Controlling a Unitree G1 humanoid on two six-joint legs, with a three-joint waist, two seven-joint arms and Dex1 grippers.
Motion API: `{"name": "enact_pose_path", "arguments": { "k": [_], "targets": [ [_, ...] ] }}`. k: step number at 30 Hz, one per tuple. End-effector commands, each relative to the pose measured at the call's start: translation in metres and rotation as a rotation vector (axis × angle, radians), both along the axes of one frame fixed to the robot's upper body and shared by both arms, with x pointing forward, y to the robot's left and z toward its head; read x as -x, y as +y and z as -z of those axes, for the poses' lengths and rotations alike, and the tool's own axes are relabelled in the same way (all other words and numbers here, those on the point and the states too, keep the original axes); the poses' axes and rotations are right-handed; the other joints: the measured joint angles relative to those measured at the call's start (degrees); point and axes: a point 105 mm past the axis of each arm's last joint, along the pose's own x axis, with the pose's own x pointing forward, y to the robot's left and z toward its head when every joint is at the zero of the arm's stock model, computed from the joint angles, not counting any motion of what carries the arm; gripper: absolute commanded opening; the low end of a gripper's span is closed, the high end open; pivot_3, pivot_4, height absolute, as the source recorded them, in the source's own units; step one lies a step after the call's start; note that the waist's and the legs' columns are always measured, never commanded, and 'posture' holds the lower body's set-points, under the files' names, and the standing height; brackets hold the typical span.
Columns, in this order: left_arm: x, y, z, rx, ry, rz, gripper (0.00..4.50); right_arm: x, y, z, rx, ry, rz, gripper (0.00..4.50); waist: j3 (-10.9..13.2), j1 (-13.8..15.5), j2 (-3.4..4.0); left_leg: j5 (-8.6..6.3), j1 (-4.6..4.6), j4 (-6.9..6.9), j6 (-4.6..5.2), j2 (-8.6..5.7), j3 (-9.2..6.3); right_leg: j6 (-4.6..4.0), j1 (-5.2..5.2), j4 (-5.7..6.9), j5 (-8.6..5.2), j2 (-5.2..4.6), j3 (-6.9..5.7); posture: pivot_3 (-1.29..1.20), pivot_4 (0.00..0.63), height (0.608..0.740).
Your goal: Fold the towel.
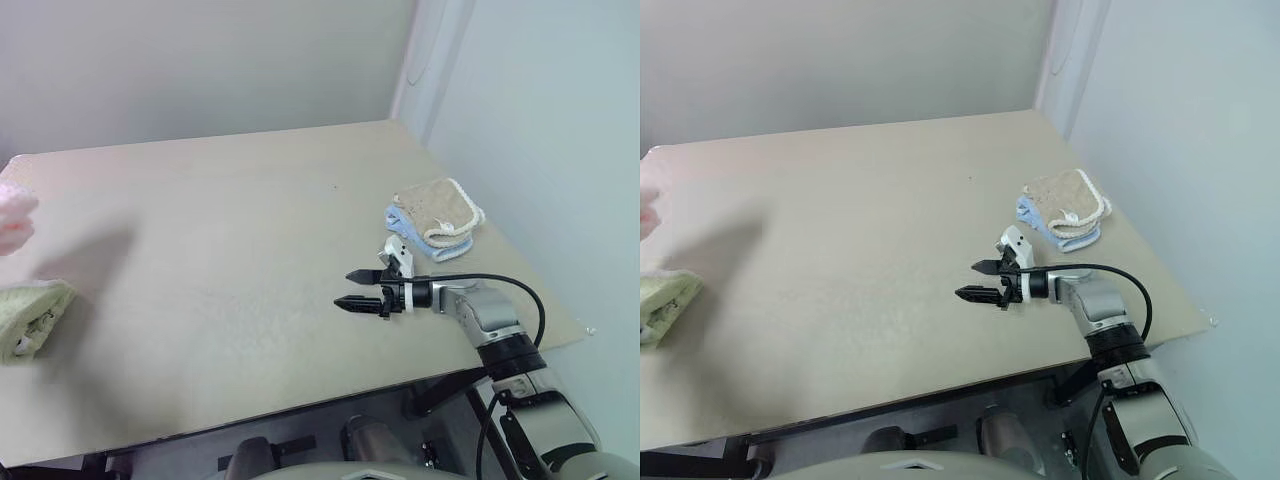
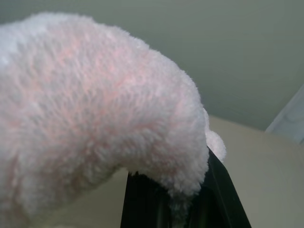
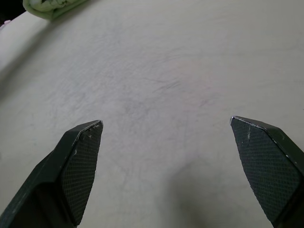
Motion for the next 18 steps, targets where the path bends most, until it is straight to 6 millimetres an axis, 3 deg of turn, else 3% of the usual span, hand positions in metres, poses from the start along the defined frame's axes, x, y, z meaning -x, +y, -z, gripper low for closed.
{"name": "enact_pose_path", "arguments": {
  "k": [1, 10, 15, 16, 18],
  "targets": [
    [0.015, -0.001, 0.022, -0.022, 0.038, 0.005, 0.03, -0.001, -0.005, -0.015, -0.024, -0.048, 0.014, 4.5, 0.0, 0.2, 0.0, 0.0, 0.0, 0.0, 0.0, 0.0, 0.0, -0.04, 0.0, 0.0, -0.02, -0.01, 0.0, 0.0, 0.0, 0.74],
    [0.048, -0.005, 0.068, 0.073, 0.175, -0.018, 0.03, 0.002, -0.012, -0.014, -0.003, -0.042, 0.02, 4.5, -0.1, 0.4, -0.13, 0.0, 0.05, 0.21, -0.01, 0.02, -0.02, -0.13, 0.11, 0.06, -0.09, -0.03, -0.02, 0.0, 0.0, 0.74],
    [0.054, -0.01, 0.072, 0.136, 0.159, -0.012, 0.03, 0.001, -0.012, -0.012, 0.004, -0.042, 0.023, 4.5, -0.1, 0.3, -0.09, 0.0, 0.12, 0.2, -0.01, 0.02, 0.02, -0.08, 0.13, 0.06, -0.11, -0.03, -0.01, 0.0, 0.0, 0.74],
    [0.054, -0.011, 0.072, 0.154, 0.156, -0.01, 0.61, 0.001, -0.011, -0.011, 0.005, -0.042, 0.022, 4.5, -0.1, 0.3, -0.1, 0.0, 0.12, 0.18, -0.01, 0.04, 0.01, -0.1, 0.12, 0.06, -0.1, -0.02, -0.01, 0.0, 0.0, 0.74],
    [0.054, -0.013, 0.071, 0.175, 0.153, -0.006, 1.22, 0.001, -0.01, -0.011, 0.006, -0.042, 0.021, 4.5, -0.1, 0.3, -0.09, 0.0, 0.11, 0.16, -0.01, 0.04, 0.01, -0.1, 0.11, 0.06, -0.1, -0.01, -0.01, 0.0, 0.0, 0.74]
  ]
}}
